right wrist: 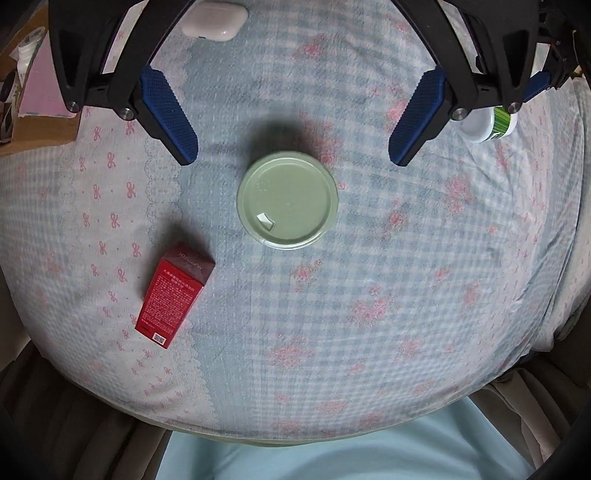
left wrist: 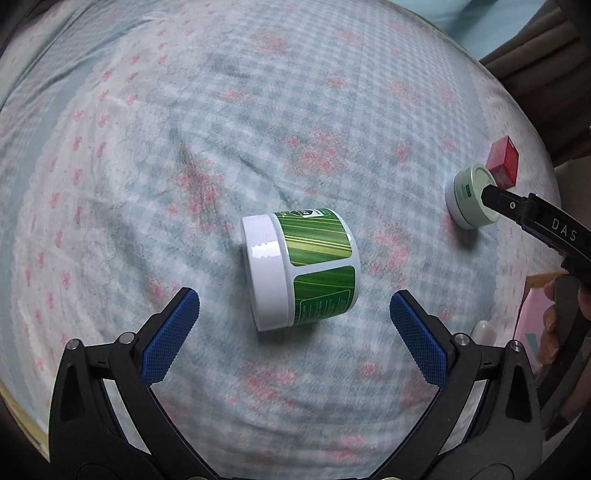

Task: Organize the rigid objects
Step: 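Grasp green-white tub with left tool while right tool grasps green-lidded jar, then carry green-white tub with left tool while right tool carries green-lidded jar to box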

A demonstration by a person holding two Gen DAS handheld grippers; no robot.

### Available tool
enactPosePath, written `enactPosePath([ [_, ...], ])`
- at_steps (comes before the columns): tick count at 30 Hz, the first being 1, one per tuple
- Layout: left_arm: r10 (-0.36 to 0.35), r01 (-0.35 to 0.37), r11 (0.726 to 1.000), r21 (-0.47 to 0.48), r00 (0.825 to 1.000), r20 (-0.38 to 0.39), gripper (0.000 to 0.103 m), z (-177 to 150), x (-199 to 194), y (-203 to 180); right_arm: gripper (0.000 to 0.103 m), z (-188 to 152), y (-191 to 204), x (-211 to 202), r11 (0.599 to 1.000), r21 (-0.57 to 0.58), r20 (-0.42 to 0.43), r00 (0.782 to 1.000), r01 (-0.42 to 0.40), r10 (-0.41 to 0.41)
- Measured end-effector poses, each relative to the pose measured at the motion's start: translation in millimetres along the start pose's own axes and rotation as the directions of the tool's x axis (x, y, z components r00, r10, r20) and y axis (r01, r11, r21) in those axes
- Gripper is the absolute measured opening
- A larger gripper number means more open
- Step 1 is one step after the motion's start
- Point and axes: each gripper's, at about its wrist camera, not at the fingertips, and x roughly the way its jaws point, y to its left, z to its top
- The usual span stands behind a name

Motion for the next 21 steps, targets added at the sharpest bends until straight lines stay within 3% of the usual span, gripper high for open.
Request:
enactPosePath([
  [5,0.05,-0.045,0.997,-0.062,0.994,0.094,0.1,5,11,0,0.103,5,2,27,0.999,0.01,0.026,0.999,0.037,-0.037],
  [7,0.063,-0.053,0.995,-0.084,0.991,0.114,0.09,5,17,2,0.103,5,0,36,0.998,0.033,0.028,0.998,0.046,-0.047],
  [10,0.074,-0.061,0.993,-0.105,0.99,0.117,0.076,2,26,2,0.093,4,-2,44,0.998,0.054,0.035,0.998,0.044,-0.046],
  [16,0.064,-0.049,0.994,-0.093,0.984,0.164,0.067,-3,26,-1,0.083,6,2,45,0.997,0.045,0.057,0.996,0.069,-0.071],
  [21,0.042,-0.029,0.997,-0.078,0.983,0.179,0.064,-5,26,0,0.066,8,1,47,0.995,0.059,0.036,0.996,0.077,-0.08],
])
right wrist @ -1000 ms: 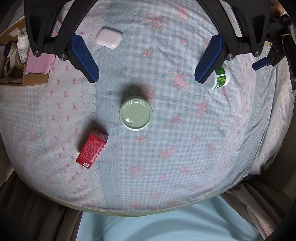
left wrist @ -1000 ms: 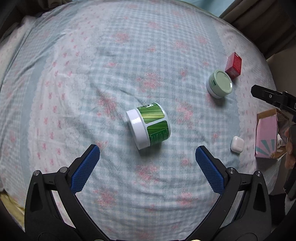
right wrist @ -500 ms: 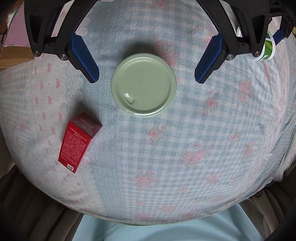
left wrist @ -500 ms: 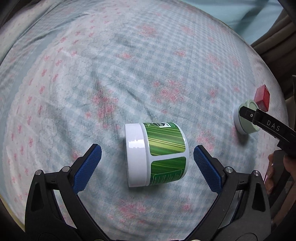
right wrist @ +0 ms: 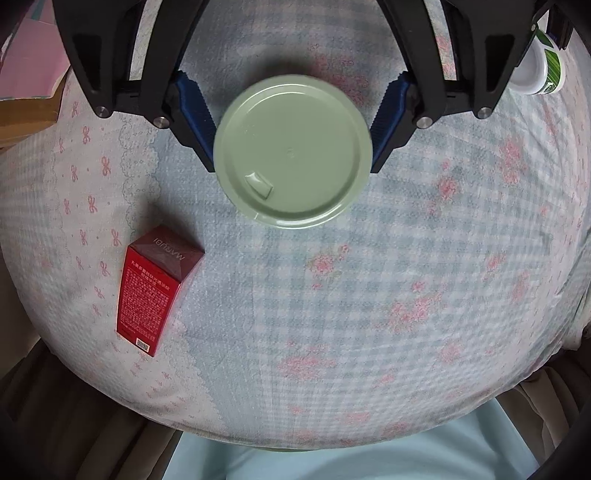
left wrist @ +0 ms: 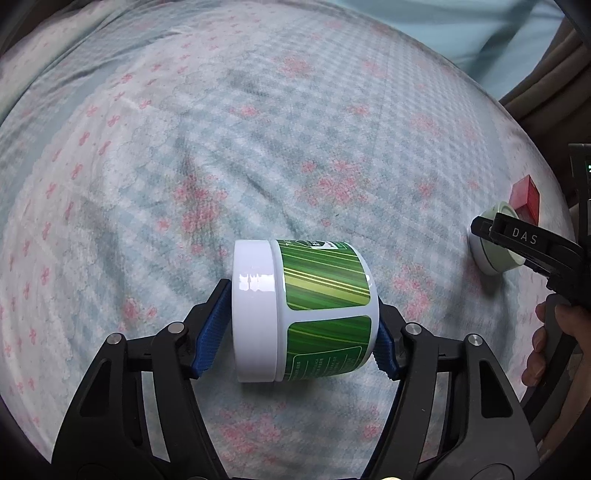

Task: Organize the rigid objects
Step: 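Carry green-white tub with left tool while right tool carries green-lidded jar to box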

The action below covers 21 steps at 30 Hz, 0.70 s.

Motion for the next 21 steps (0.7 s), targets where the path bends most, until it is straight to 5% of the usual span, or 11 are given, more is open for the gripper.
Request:
enactPosePath([
  [21,-0.066,0.067,0.998,-0.014,0.997,0.038,0.056,-10,-46,23,0.066,-13,19,-44,0.998,-0.02,0.006,0.998,-0.064,0.064],
])
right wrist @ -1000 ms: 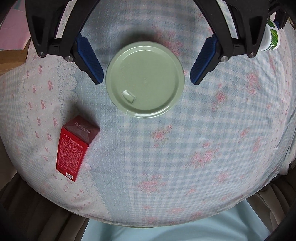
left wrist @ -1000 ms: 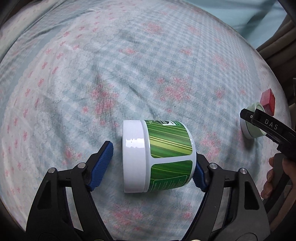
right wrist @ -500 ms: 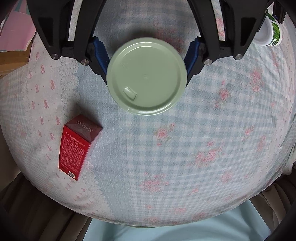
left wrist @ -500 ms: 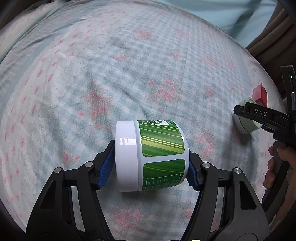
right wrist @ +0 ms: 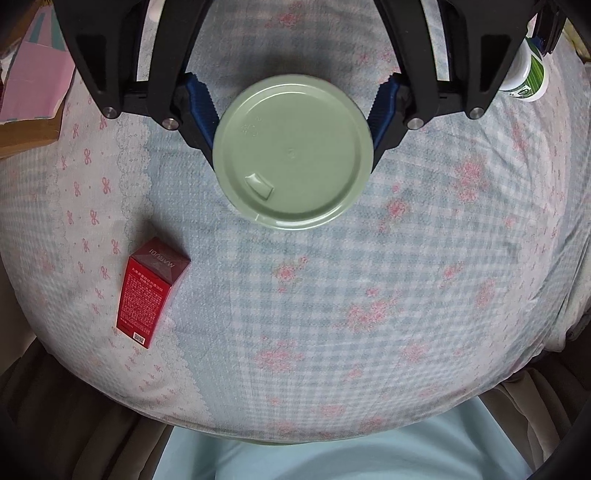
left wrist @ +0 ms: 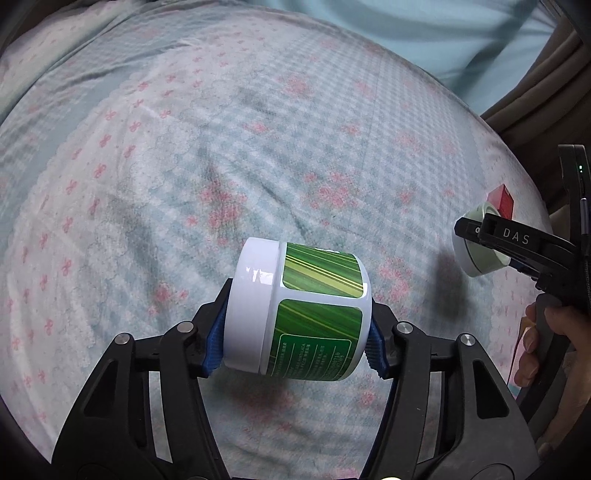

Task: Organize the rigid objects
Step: 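Carry green-white tub with left tool while right tool carries green-lidded jar to box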

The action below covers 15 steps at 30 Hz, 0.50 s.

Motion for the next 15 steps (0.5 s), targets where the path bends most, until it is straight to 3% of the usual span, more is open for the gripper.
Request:
enactPosePath([
  [8,-0.038,0.037,0.999,0.019,0.998,0.045,0.056,11,-62,-6,0.066,-8,10,-59,0.998,-0.046,0.017,0.998,-0.053,0.053],
  [15,-0.095,0.087,0.99,0.107,0.993,0.068,0.056,18,-123,-35,0.066,-17,-8,-134,0.995,-0.04,0.062,0.994,-0.091,0.093],
])
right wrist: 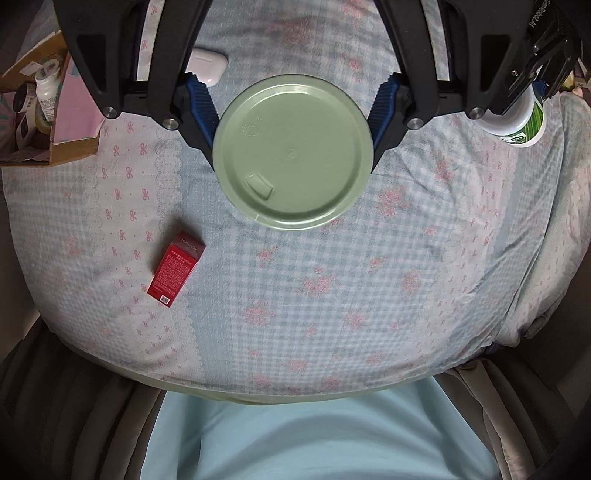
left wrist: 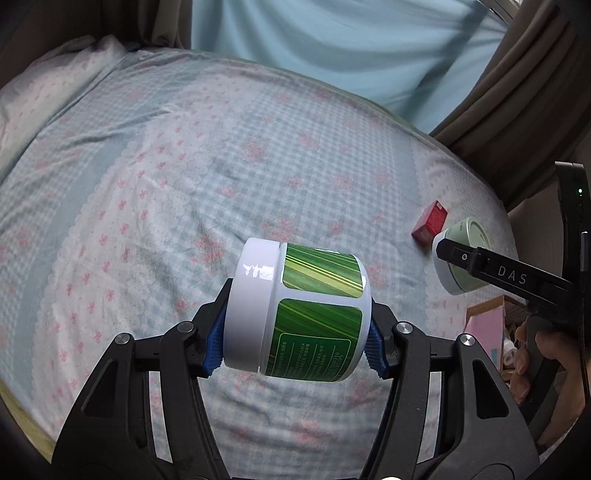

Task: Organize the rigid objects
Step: 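Carry green-white tub with left tool while right tool carries green-lidded jar to box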

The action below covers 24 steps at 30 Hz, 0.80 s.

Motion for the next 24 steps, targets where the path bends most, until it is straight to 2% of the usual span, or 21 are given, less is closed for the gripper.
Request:
enactPosePath([
  [5,-0.043,0.043,0.997,0.06,0.999,-0.002,0.056,5,-35,-42,0.066,-7,-24,-57,1.0,0.019,0.037,0.999,-0.016,0.016],
  [8,-0.102,0.103,0.992,0.078,0.995,-0.014,0.056,5,-51,-73,0.066,-14,-49,-89,0.999,0.038,0.056,0.998,-0.029,0.027],
  [11,-0.12,0.122,0.986,0.114,0.993,-0.022,0.056,-2,-64,-112,0.066,-25,-80,-117,0.998,0.053,0.068,0.997,-0.044,0.041],
  [17,-0.154,0.158,0.98,0.12,0.987,-0.043,0.056,-18,-74,-193,0.066,-53,-165,-150,0.994,0.103,0.067,0.997,-0.049,0.042],
  [24,-0.189,0.202,0.965,0.169,0.978,-0.093,0.056,-38,-62,-291,0.066,-83,-283,-179,0.976,0.217,0.074,0.997,-0.005,-0.011],
])
